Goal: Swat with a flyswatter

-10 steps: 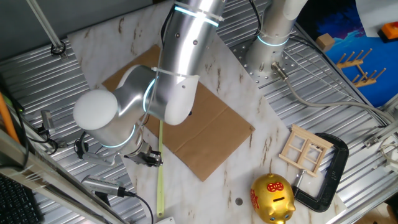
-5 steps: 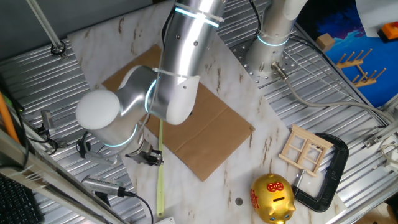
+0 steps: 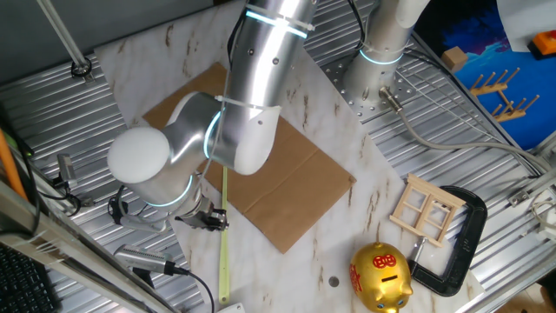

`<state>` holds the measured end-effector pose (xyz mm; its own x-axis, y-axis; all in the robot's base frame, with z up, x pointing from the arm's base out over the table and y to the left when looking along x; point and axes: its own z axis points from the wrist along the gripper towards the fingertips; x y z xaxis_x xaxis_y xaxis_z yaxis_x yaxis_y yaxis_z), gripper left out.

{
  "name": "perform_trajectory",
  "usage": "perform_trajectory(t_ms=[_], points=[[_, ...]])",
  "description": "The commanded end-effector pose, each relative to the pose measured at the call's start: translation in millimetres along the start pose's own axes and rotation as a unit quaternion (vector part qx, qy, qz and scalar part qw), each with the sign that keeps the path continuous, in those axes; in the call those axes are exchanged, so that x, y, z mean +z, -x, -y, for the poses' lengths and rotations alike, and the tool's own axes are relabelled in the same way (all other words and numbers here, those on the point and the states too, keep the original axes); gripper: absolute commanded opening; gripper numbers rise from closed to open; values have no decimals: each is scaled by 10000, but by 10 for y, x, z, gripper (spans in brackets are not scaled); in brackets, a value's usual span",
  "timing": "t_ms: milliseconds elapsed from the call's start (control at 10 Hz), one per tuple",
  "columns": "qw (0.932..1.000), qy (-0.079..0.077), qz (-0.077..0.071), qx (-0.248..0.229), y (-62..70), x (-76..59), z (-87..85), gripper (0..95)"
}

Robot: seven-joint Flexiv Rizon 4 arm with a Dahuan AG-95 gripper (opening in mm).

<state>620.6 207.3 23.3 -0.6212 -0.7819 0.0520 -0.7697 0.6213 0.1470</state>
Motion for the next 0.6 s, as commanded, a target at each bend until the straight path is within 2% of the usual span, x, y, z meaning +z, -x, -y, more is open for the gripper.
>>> perform_trajectory(t_ms=[100, 400, 600], points=[[9999, 79, 24, -124, -38, -7, -69, 380], [10000, 58, -49, -64, -70, -83, -324, 380], [9999, 33, -70, -95, -107, -45, -368, 380]])
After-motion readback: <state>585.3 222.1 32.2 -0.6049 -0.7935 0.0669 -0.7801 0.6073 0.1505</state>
